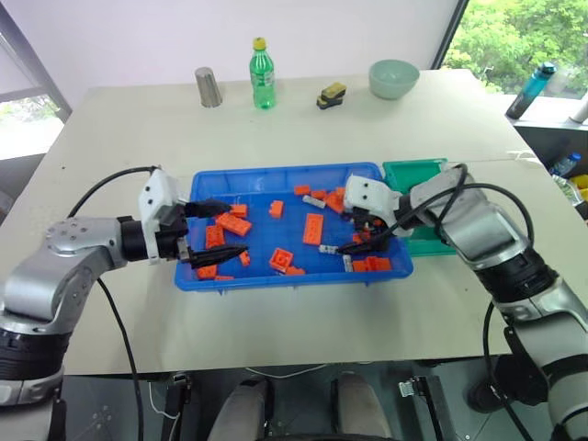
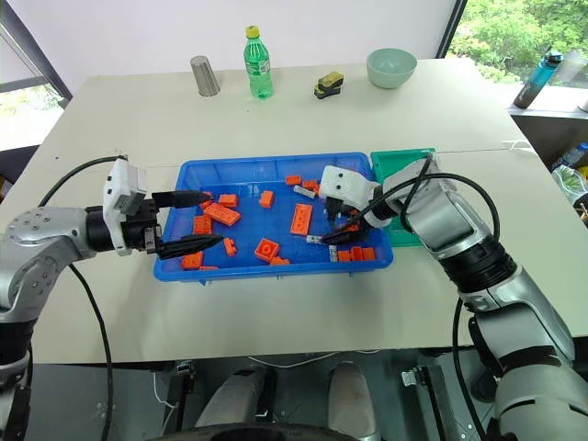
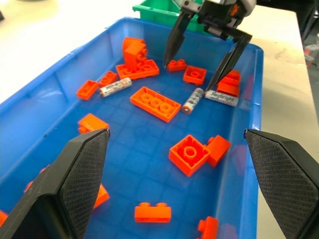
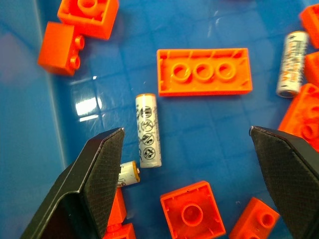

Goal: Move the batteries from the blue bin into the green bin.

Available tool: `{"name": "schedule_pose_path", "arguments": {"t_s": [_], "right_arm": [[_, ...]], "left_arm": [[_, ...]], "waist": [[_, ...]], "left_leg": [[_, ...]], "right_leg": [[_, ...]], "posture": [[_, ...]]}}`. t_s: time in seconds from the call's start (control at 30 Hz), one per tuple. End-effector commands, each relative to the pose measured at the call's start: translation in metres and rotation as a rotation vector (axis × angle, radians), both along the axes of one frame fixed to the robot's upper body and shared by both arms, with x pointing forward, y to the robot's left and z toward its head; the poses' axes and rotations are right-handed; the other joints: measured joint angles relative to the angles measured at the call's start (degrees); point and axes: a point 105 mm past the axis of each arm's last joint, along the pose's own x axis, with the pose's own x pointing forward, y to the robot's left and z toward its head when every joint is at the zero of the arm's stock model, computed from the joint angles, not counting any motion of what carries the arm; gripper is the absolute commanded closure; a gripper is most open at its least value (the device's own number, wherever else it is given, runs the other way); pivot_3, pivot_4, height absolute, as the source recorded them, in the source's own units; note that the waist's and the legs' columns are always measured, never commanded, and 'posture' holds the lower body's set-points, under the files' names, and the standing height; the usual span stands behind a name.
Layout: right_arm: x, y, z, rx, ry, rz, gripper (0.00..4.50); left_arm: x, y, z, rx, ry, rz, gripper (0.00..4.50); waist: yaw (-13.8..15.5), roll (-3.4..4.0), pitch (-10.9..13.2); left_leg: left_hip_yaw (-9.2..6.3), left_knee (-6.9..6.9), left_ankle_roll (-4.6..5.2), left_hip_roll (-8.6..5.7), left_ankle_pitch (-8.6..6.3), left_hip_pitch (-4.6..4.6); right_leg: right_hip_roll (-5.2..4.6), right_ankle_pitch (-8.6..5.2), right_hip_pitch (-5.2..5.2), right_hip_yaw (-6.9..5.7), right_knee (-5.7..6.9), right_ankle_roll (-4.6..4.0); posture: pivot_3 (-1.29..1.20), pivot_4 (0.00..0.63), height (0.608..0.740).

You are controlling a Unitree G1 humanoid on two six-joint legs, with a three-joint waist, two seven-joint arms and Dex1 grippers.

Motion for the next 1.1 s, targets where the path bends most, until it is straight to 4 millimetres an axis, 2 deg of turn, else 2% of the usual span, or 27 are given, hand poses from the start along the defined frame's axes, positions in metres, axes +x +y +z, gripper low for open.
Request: {"name": "schedule_pose_path", "arguments": {"t_s": [0.03,0.2,0.37,0.53,0.67,0.77,0.97,1.1], "right_arm": [[0.001,0.004,0.007,-0.037,-0.043,0.057,0.38],[0.002,-0.003,0.000,-0.106,-0.043,0.106,0.38],[0.012,-0.012,0.007,-0.180,-0.095,0.196,0.38],[0.019,-0.013,0.011,-0.190,-0.069,0.207,0.38],[0.016,-0.011,0.009,-0.195,-0.055,0.257,0.38],[0.013,-0.012,0.012,-0.208,-0.101,0.353,0.38],[-0.004,0.008,0.034,-0.151,-0.251,0.643,0.38],[-0.011,0.008,0.035,-0.233,-0.350,0.841,0.38]], "left_arm": [[-0.008,-0.008,0.008,0.010,-0.040,-0.049,0.00],[-0.016,-0.020,0.006,0.039,-0.031,-0.143,0.00],[-0.010,-0.028,0.010,0.043,-0.053,-0.174,0.00],[-0.007,-0.033,0.013,0.023,-0.063,-0.180,0.00],[-0.010,-0.040,0.011,0.021,-0.055,-0.214,0.00],[-0.011,-0.041,0.009,0.027,-0.053,-0.222,0.00],[-0.011,-0.036,0.009,0.038,-0.054,-0.205,0.00],[-0.011,-0.032,0.008,0.042,-0.053,-0.191,0.00]], "waist": [[0.0,0.00,0.0],[0.1,0.00,0.0],[0.1,-0.01,0.0],[-0.1,-0.02,0.0],[-0.1,-0.02,0.0],[0.0,-0.02,0.0],[-0.1,-0.02,0.0],[-0.1,-0.02,0.0]], "left_leg": [[0.00,0.00,0.00,0.00,0.00,0.00],[0.00,0.01,0.00,-0.01,0.00,0.00],[0.00,0.02,0.00,-0.01,0.00,0.00],[-0.01,0.01,0.00,0.00,0.00,0.00],[-0.01,0.02,0.00,0.01,0.00,0.00],[-0.01,0.02,0.00,0.00,0.00,-0.01],[-0.01,0.02,0.00,0.01,0.00,-0.01],[-0.01,0.02,0.00,0.02,0.00,-0.01]], "right_leg": [[0.00,0.00,0.01,0.00,0.00,0.00],[-0.01,0.00,0.04,0.00,-0.03,0.00],[0.00,0.00,0.05,-0.02,-0.06,0.00],[0.03,0.00,0.04,-0.03,-0.06,0.00],[0.03,0.00,0.05,-0.04,-0.05,0.00],[0.02,0.00,0.06,-0.04,-0.06,0.00],[0.03,0.00,0.05,-0.05,-0.07,0.00],[0.05,0.00,0.07,-0.07,-0.10,0.00]], "posture": [[0.00,0.150,0.727],[0.00,0.150,0.727],[0.00,0.150,0.727],[0.00,0.150,0.727],[0.00,0.150,0.727],[0.00,0.150,0.727],[0.00,0.150,0.727],[0.00,0.150,0.727]]}}
